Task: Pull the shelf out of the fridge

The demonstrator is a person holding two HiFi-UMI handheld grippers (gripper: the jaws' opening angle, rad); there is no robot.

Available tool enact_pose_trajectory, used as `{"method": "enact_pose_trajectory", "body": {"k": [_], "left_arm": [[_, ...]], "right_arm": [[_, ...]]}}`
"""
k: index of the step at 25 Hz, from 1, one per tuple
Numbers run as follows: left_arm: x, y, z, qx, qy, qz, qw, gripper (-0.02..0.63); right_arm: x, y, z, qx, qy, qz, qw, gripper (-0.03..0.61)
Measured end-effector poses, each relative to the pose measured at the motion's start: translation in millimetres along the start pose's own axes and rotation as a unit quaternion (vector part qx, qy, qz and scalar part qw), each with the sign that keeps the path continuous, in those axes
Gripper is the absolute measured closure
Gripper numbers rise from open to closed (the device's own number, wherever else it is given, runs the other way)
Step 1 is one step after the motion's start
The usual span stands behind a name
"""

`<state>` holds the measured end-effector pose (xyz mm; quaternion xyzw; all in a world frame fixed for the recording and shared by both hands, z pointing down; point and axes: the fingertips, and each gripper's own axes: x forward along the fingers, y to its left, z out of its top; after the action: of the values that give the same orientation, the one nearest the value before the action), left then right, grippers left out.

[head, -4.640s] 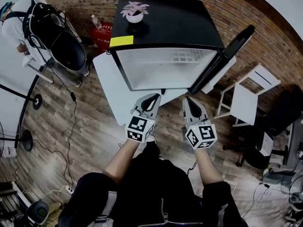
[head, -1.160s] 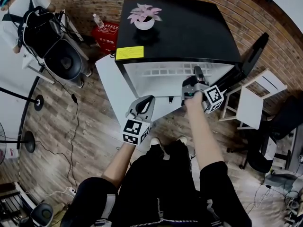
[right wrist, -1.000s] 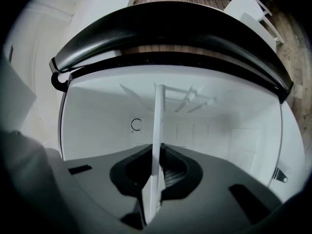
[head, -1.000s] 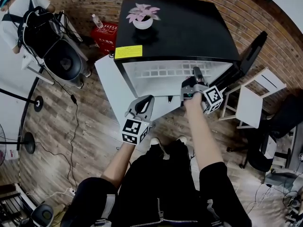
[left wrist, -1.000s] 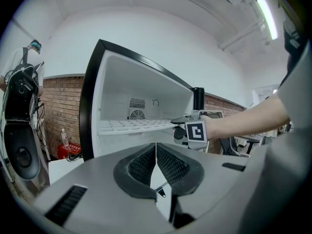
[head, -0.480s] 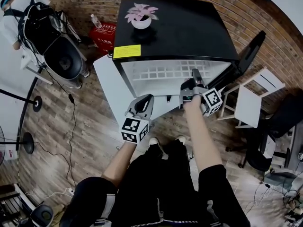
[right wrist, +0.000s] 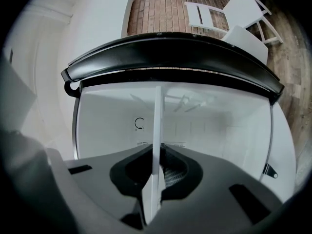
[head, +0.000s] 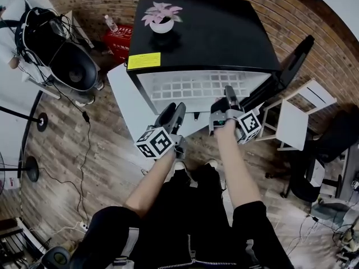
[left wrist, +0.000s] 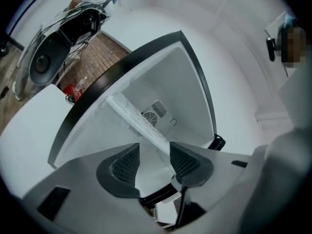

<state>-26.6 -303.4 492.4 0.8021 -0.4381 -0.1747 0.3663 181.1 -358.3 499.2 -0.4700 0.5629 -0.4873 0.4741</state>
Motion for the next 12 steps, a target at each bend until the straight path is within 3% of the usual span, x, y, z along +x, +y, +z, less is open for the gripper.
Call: {"method": "enact_pose_trajectory", "body": {"k": [5,9,12], "left_arm": [[11,5,16,-0.134,-0.065,-0.016,0.9887,0.423],[17,10,25,-0.17,-0.091,-0.015,0.981,0.423],[18,16,30,-0.213,-0.115,-0.017,0.9701,0.432]], "right_arm": [[-3,2,-1,-0.003,0.005,0.004,1.0,0.55],[-6,1,-1,-0.003,0.007,0.002,1.0,0.551],[-9,1,-1,-0.001,0.008,0.001,1.0,0.551]]}}
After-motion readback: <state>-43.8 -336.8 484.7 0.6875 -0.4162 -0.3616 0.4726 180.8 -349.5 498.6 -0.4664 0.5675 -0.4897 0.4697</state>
